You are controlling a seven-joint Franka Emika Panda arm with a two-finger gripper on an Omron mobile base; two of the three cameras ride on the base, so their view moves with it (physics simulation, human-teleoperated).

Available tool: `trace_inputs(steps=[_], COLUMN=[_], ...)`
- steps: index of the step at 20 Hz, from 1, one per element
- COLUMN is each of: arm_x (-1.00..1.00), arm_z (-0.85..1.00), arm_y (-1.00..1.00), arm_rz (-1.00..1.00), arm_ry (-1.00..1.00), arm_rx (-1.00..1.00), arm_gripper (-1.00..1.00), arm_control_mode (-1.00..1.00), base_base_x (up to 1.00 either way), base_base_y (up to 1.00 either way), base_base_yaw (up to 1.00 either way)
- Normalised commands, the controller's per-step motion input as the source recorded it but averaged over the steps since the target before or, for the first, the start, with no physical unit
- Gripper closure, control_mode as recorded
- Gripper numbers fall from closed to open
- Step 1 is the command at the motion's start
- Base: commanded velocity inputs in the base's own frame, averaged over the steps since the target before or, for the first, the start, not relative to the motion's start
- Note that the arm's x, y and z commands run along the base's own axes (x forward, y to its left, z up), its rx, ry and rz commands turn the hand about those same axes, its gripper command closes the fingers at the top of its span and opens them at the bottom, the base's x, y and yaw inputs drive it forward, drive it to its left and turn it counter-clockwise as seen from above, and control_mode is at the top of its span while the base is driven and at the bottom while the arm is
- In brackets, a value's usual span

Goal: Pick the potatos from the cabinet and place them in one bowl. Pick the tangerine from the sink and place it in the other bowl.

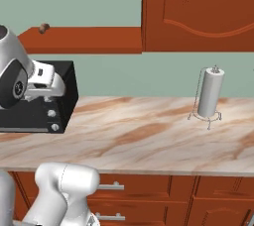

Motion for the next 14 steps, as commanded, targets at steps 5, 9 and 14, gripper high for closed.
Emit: trace_inputs(steps=[5, 9, 14], arm_x=[-0.17, -0.15, -0.15], arm_z=[0.22, 0.67, 0.81], arm_y=[0.18, 0.26, 0.15], arm_rz=[0.0, 0.0, 0.0], arm_ry=[-0.26, -0.4, -0.28], arm_rx=[0.0, 0.0, 0.0], arm_gripper=[-1.0, -1.0, -1.0], arm_control_mode=[-1.0, -1.0, -1.0], base_base_x=[0.0, 0.0, 0.0], base_base_y=[0.0, 0.0, 0.0], base_base_yaw=[0.0, 0.0, 0.0])
